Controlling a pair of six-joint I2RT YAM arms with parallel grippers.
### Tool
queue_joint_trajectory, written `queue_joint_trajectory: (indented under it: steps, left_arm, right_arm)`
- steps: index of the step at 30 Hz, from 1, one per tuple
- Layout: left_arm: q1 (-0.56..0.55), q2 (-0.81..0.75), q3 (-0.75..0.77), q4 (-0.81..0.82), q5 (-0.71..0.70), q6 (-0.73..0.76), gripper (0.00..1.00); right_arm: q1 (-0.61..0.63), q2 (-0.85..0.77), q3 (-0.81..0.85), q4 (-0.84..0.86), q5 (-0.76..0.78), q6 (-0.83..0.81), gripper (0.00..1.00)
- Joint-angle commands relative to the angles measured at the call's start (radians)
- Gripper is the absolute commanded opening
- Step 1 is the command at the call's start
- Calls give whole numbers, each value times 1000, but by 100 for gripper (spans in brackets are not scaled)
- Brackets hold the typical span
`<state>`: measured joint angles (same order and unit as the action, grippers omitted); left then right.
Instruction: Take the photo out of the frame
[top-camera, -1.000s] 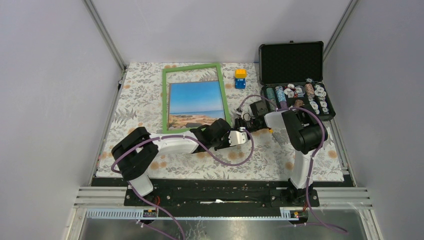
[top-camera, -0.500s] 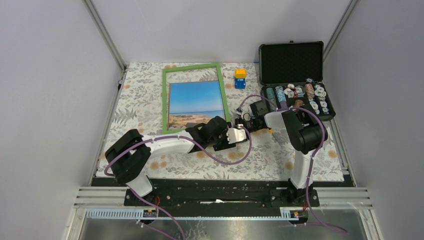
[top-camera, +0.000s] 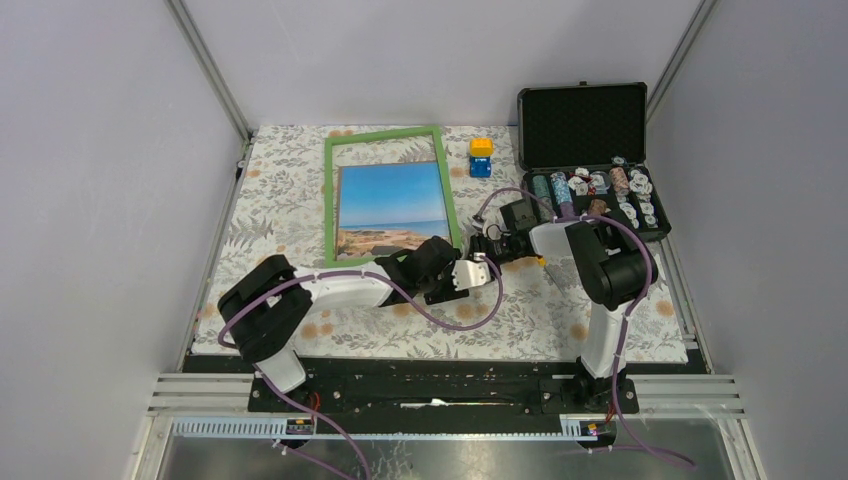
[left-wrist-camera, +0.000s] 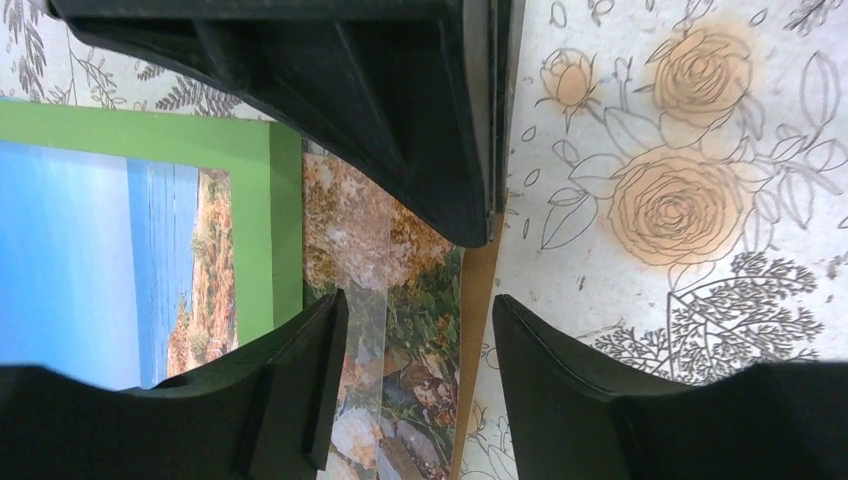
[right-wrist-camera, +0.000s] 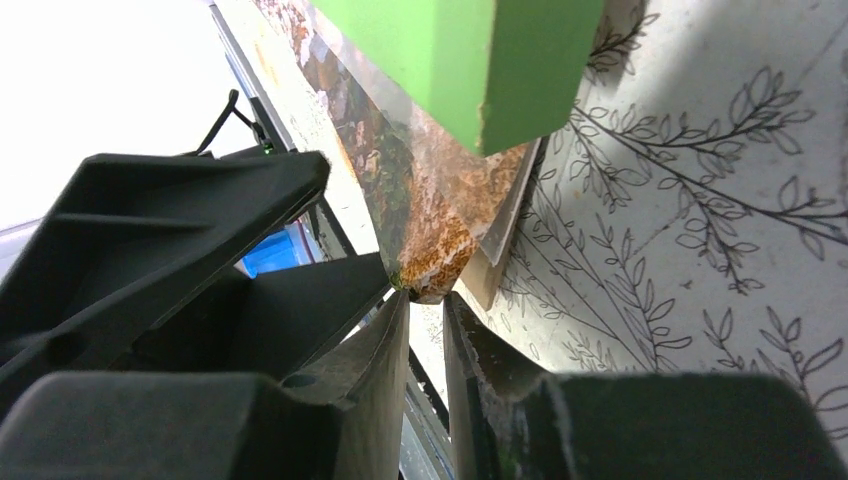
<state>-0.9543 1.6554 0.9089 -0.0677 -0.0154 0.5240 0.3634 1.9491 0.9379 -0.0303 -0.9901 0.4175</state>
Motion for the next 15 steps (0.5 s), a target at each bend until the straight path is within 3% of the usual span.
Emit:
queue_joint_trajectory:
  steps: [1, 15]
  left_arm:
    - [15, 4, -13, 60, -37, 10, 59]
    - [22, -19, -57, 100, -109, 8, 49]
  right_arm:
    - [0, -60, 15, 21, -40, 9, 26]
    - [0, -62, 17, 21, -41, 9, 26]
